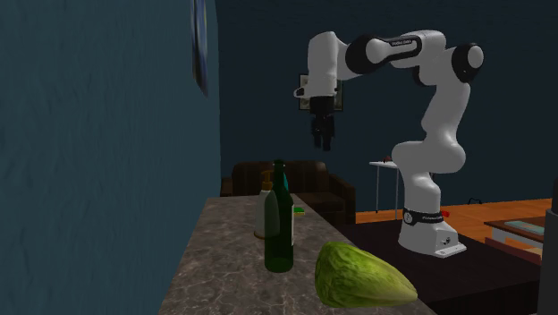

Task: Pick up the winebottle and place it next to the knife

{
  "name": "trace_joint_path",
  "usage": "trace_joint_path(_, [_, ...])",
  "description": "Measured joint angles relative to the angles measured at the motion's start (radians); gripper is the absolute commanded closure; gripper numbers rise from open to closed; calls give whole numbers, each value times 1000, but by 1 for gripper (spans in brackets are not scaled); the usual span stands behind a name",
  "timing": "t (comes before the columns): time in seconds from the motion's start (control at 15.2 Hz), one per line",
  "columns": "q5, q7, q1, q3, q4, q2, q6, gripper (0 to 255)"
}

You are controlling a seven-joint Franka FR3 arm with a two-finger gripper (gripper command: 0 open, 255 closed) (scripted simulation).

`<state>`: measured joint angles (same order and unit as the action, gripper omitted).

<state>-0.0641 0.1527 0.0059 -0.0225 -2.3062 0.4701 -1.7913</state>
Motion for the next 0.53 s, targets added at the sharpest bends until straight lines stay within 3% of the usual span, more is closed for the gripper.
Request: trace_joint_path(0.53, [40, -28, 14, 9, 166, -249, -170, 0])
